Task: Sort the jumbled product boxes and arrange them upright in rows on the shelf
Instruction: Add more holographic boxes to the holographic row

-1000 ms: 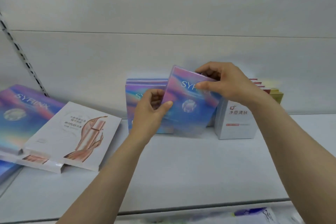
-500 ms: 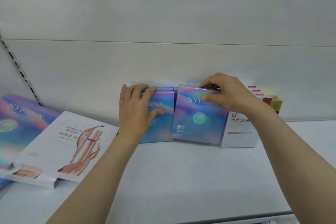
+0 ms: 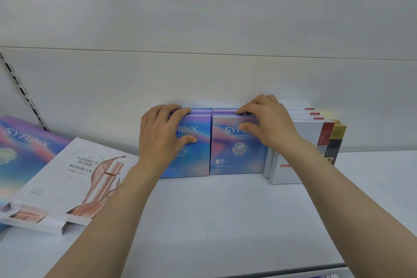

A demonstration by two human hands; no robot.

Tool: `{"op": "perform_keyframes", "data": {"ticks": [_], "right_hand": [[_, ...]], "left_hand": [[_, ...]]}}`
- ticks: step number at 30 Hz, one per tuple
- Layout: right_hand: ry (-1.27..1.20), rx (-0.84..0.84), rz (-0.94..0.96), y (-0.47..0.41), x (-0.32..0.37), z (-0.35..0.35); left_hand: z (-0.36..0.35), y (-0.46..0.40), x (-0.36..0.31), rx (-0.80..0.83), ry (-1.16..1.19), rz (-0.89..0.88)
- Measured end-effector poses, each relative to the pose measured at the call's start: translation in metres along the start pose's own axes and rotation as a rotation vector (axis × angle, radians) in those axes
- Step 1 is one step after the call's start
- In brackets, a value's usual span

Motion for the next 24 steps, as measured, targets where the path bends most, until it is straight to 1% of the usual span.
{"op": "perform_keyframes", "data": {"ticks": [6, 12, 18, 24], "right_hand": [[-0.004, -0.015, -0.021, -0.003, 0.001, -0.005], [0.072, 0.036, -0.028, -0.007, 0.008, -0.017], [0.079, 0.017, -0.064, -0.008, 0.005, -0.021], [0.138, -0.013, -0.038, -0.002, 0.006, -0.023]], "left_hand": [[0.000, 0.000, 0.000, -0.011, 0.006, 0.010], [-0.003, 0.001, 0.000, 0.011, 0.002, 0.027], [-0.003, 0.000, -0.003, 0.035, -0.009, 0.040], [-0.003, 0.000, -0.005, 0.073, -0.056, 0.024]]}}
Point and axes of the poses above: each hand's wrist, its own y-axis away from the middle knuckle, its own z-axis out of the back of the hand, x = y × z, the point moved 9 cm from there along -y, towards the middle knuckle, and after that the axes turned 1 degree about -y, right-handed, at the moved point
